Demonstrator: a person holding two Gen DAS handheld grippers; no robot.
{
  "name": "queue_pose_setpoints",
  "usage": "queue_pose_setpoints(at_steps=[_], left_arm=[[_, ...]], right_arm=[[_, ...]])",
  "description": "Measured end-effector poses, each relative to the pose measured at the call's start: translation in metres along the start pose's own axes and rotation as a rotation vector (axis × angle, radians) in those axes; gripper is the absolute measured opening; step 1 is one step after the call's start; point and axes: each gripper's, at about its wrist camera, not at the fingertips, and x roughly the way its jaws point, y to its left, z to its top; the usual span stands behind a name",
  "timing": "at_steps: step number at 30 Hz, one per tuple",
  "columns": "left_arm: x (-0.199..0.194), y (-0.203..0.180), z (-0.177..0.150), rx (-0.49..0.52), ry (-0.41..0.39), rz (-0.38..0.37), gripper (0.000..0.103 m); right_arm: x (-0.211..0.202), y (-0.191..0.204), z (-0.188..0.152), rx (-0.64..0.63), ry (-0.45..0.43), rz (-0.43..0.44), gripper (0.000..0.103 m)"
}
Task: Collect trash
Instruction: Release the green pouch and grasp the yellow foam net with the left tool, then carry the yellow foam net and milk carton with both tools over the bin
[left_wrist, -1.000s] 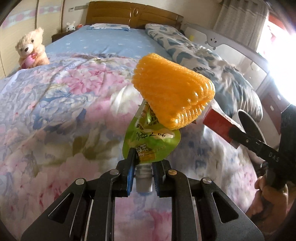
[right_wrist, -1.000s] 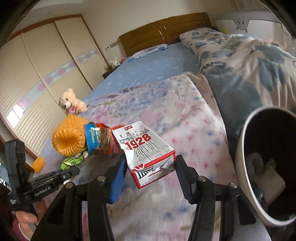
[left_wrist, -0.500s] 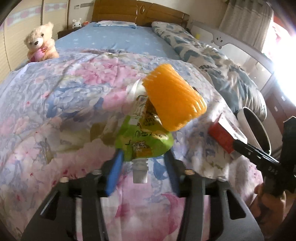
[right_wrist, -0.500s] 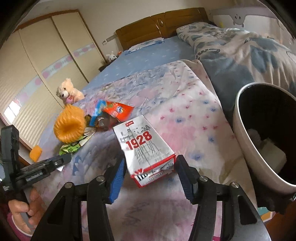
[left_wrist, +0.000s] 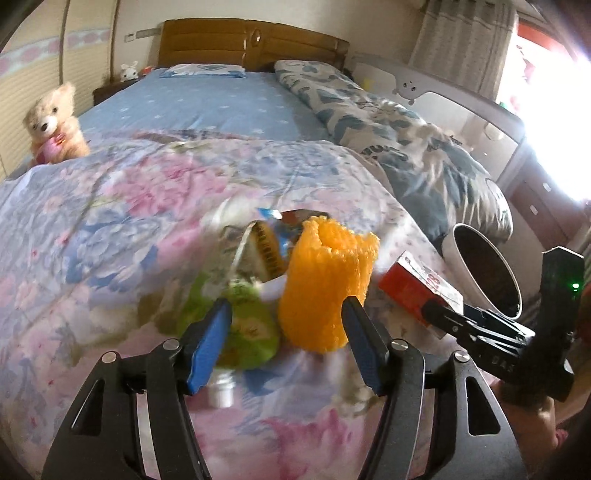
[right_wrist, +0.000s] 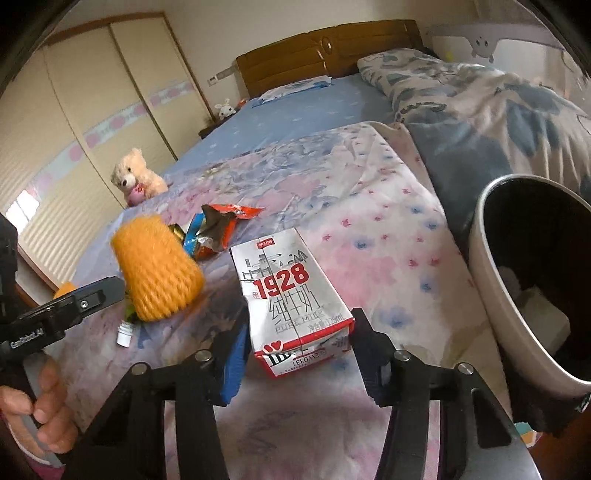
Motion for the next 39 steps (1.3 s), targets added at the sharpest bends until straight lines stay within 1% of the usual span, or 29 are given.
queue_pose_setpoints(at_steps=[4,5,6,7,8,11,15,24,29,39], left_arm=[[0.013,-0.020,-0.001,0.047,0.017,-0.007,0.062],[0.016,-0.025,-0.002,0.062,0.021,-0.006,0.058],[0.021,-0.032,-0.003,0.084,0.031,-0.008,0.046],[0.024,-0.036,-0.004,0.094,0.042,-0.016,0.039],[0.029,-0.041,-0.005,0.104,0.057,-0.028,0.029],[0.029,-0.055,-0.008,0.140,0.047,-0.026,0.024],[0.027,-0.068,-0.009,0.163,0.041,-0.048,0.022],[0.022,-0.098,-0.003,0.193,0.039,-0.106,0.022],[0.024,-0.118,-0.002,0.222,0.044,-0.132,0.022],[0.026,-0.158,0.001,0.285,0.045,-0.173,0.022]], right_arm=[[-0.013,-0.011,-0.001,0.044,-0.024,0.007,0.052],[-0.016,-0.014,-0.001,0.051,-0.031,0.006,0.052],[-0.020,-0.017,0.000,0.061,-0.040,0.004,0.052],[-0.023,-0.019,0.000,0.070,-0.046,0.005,0.051],[-0.026,-0.022,0.000,0.080,-0.051,0.007,0.051],[-0.034,-0.030,-0.001,0.102,-0.064,0.005,0.051],[-0.046,-0.039,-0.003,0.127,-0.086,0.005,0.050],[-0.074,-0.055,-0.003,0.160,-0.142,-0.004,0.050],[-0.087,-0.067,-0.006,0.187,-0.170,-0.023,0.050],[-0.115,-0.103,-0.012,0.256,-0.222,-0.092,0.050]])
